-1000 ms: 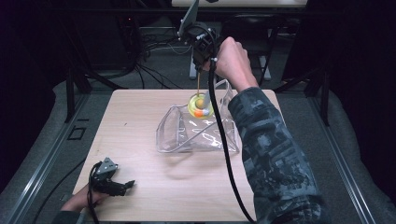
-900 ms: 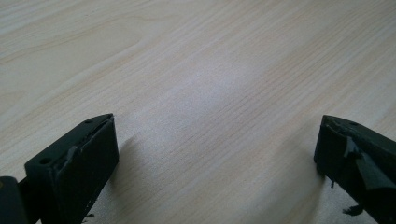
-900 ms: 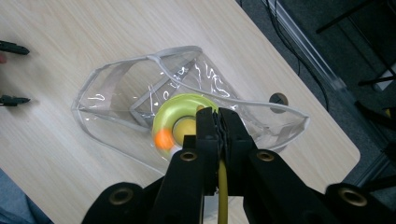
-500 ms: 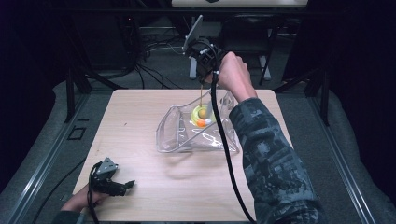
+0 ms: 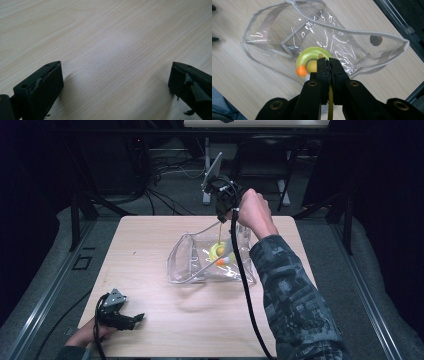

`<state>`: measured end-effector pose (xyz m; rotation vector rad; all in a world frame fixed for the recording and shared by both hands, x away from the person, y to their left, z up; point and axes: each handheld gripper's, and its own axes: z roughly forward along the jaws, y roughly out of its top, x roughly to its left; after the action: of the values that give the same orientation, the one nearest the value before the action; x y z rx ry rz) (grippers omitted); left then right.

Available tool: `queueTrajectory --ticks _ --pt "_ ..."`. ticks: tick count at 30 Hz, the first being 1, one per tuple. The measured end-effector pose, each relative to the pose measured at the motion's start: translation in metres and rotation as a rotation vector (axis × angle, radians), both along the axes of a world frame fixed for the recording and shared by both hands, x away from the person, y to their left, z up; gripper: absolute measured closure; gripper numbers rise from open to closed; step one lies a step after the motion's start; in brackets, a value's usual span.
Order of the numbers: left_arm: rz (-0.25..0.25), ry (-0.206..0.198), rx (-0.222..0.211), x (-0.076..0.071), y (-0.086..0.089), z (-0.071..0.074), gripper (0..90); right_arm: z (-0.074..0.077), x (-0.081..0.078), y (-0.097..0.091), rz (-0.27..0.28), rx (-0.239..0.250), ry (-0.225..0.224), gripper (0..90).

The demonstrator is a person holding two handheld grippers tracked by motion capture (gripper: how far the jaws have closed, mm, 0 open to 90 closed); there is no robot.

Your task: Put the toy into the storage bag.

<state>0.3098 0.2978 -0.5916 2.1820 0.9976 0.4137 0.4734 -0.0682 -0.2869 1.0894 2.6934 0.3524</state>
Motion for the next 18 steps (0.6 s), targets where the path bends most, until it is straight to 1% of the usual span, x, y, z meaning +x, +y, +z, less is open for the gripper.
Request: queueTrajectory --ticks 2,3,6,8,10,12,18 --pt "0.000 0.000 0.000 0.000 0.000 0.000 0.1 -0.002 0.000 -0.001 -0.005 0.004 0.001 87.1" --pt "0.000 0.000 0.000 0.000 0.000 0.000 0.1 -0.003 -0.001 -0.002 -0.002 -0.002 0.004 87.1" --pt "0.000 0.000 0.000 0.000 0.000 0.000 0.1 -0.010 -0.001 -0.005 -0.009 -0.002 0.014 86.9" --pt "0.000 0.000 0.000 0.000 0.000 0.000 0.1 -0.016 -0.001 -0.006 -0.008 -0.018 0.026 87.4" --pt "0.000 0.000 0.000 0.000 0.000 0.000 0.1 -0.018 -0.001 -0.006 -0.012 -0.024 0.027 87.7" --pt "0.000 0.000 0.000 0.000 0.000 0.000 0.1 -0.025 0.000 -0.008 -0.023 -0.041 0.041 88.0" --pt "0.000 0.000 0.000 0.000 0.000 0.000 0.1 -0.034 0.000 -0.012 -0.037 -0.055 0.054 87.8"
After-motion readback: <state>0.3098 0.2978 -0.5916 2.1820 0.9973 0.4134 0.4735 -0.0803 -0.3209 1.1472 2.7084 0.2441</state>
